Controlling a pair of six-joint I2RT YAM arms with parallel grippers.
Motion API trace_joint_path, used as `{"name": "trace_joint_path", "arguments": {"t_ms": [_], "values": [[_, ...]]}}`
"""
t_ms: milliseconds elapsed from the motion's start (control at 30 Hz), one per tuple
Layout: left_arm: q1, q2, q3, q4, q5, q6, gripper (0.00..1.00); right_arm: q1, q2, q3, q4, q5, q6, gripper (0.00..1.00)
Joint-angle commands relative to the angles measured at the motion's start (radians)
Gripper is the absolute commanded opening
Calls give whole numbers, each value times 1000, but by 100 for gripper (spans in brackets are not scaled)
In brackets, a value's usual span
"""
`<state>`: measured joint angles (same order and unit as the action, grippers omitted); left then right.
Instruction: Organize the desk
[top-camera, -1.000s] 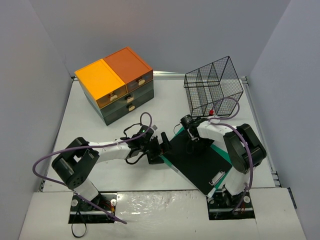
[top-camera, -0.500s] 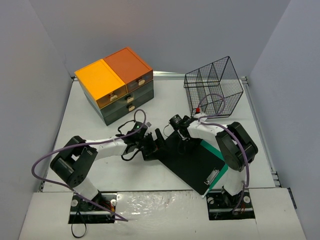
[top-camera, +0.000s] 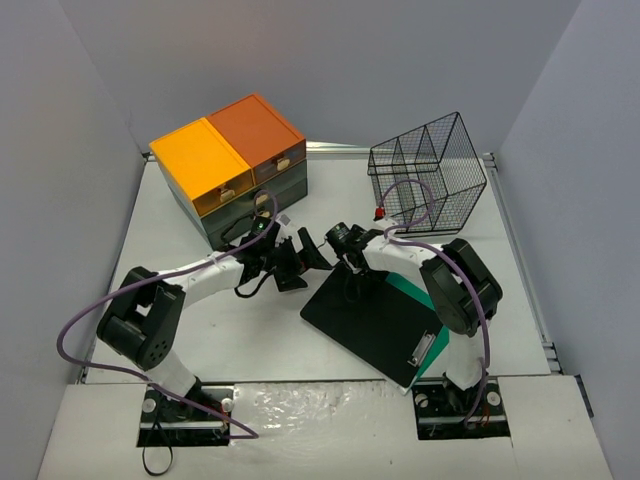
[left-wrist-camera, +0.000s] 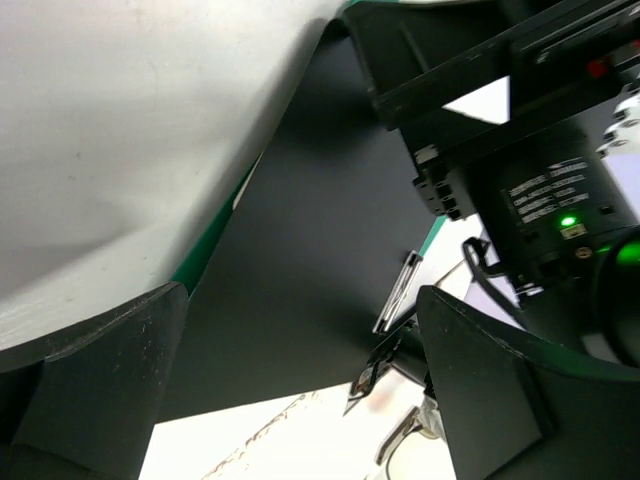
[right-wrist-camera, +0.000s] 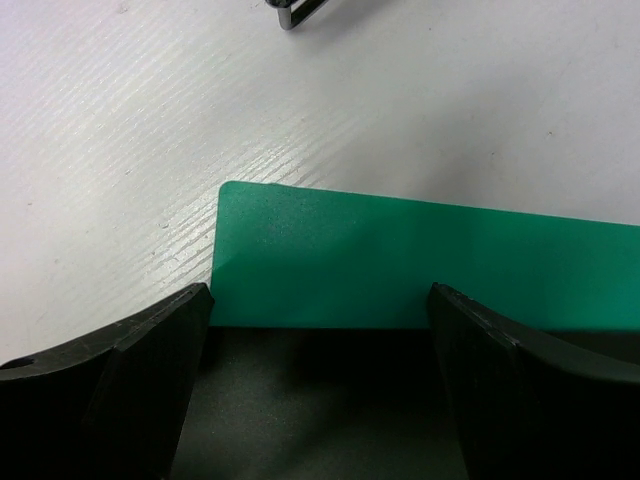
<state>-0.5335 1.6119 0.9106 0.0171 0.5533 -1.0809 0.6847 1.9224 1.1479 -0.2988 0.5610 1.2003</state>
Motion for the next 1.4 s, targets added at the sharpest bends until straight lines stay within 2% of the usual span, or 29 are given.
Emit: {"name": "trace_joint_path", "arguments": {"t_ms": [0,67,200,367,500,633,833,967,1067,1167,1367], "values": [[0,-52,1,-15,20,29,97,25,115,-77,14,-338,70,85],[1,-78,-11,-27,6,33,97,26,112,-78,15,-330,65,85],[-6,-136,-12,-196,-74,129,97,27,64,-70,3,-264,35,83],[-13,-207,-3,-328,-153,230,97,28,-14,-45,-36,-153,11,83],[-18,-242,-25,-360,-142,239,97,25,-35,-17,-70,-111,-8,84],[-51,-286,-98,-322,-117,187,97,26,-33,-14,-78,-110,-7,84],[-62,-304,-261,-138,-50,75,97,26,-9,-19,-79,-131,-5,84],[-74,-296,-294,-29,-25,17,95,26,-8,-20,-79,-133,-6,84],[-81,-269,-317,87,0,-24,88,26,-5,-19,-79,-135,-7,84],[-83,-242,-335,180,16,-54,84,27,-3,-19,-77,-135,-10,84],[-88,-127,-392,440,73,-171,64,27,-3,-28,-79,-136,-9,84]]}}
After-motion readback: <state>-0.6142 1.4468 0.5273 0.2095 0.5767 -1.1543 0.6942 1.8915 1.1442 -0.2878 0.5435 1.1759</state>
